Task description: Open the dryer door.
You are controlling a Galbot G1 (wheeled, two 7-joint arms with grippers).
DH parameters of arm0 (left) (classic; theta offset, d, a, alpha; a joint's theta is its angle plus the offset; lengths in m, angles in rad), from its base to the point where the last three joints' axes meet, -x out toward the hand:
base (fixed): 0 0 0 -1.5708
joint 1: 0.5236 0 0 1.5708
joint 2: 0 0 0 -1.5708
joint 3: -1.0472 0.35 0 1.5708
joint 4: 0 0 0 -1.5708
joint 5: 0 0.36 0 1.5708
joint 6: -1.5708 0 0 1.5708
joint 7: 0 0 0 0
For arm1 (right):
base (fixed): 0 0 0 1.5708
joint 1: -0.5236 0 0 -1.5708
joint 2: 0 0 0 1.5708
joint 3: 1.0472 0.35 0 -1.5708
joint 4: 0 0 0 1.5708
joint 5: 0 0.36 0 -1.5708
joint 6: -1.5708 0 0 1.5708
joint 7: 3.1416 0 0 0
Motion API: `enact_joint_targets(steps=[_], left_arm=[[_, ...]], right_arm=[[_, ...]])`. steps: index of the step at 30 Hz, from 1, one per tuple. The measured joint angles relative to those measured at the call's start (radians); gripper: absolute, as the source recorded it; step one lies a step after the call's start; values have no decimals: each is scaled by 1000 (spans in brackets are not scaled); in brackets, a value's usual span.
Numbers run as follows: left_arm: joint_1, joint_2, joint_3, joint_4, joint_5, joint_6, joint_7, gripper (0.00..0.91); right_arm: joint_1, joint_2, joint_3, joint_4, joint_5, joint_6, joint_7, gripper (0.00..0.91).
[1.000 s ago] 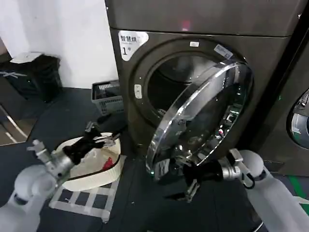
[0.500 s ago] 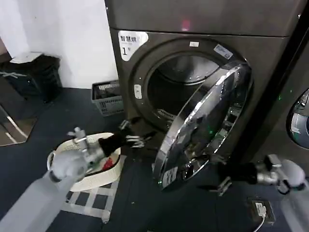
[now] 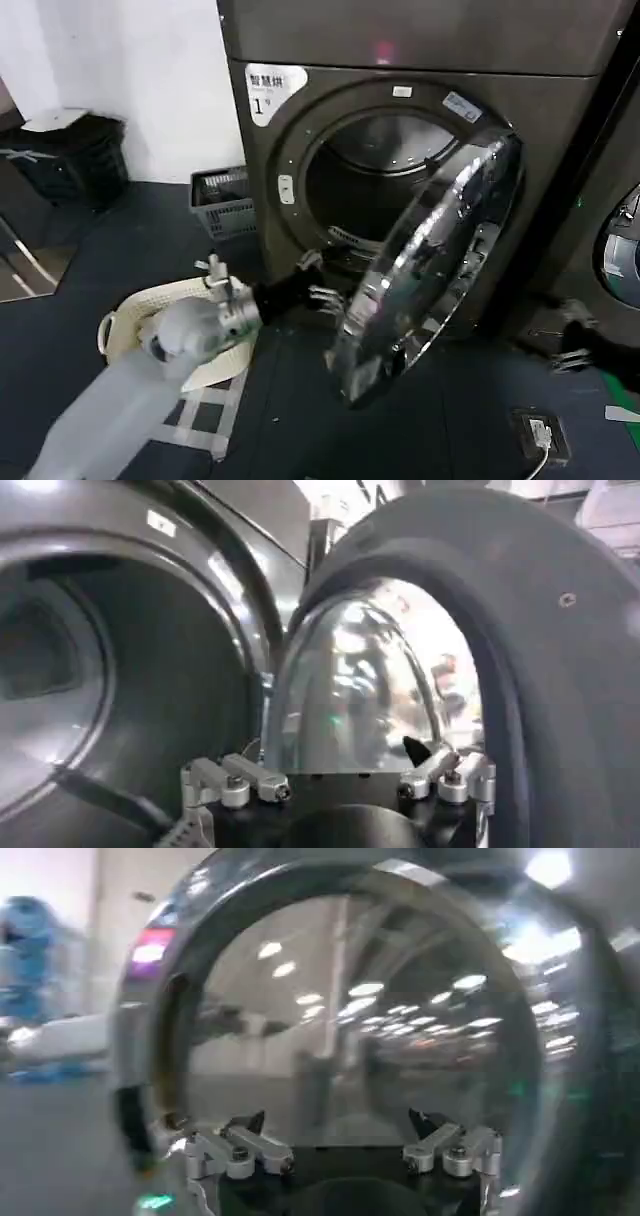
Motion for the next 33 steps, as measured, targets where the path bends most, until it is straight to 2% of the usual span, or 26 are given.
enact_joint_targets(steps=[5, 11, 17, 21, 24, 29, 33], left_arm=[[-8, -25, 47, -3, 18, 2, 1, 907], [-9, -60, 97, -23, 53, -2, -8, 907], [-15, -105, 152, -5, 95, -18, -27, 907], [-38, -141, 196, 19, 96, -29, -32, 907], [-60, -173, 229, 44, 112, -43, -30, 907], [-98, -231, 277, 87, 153, -83, -37, 907], [-126, -290, 314, 133, 189, -117, -66, 907]], right_arm=[[-37, 35, 129, 39, 4, 55, 234, 907], [-111, 66, 275, 66, -121, 115, 553, 907], [-169, 67, 398, 87, -174, 43, 780, 907], [-197, 46, 480, 75, -176, -45, 920, 907], [-210, 35, 531, 64, -177, -62, 991, 907], [-225, 14, 622, 52, -153, -120, 1080, 907], [-234, 3, 676, 40, -180, -145, 1110, 907]])
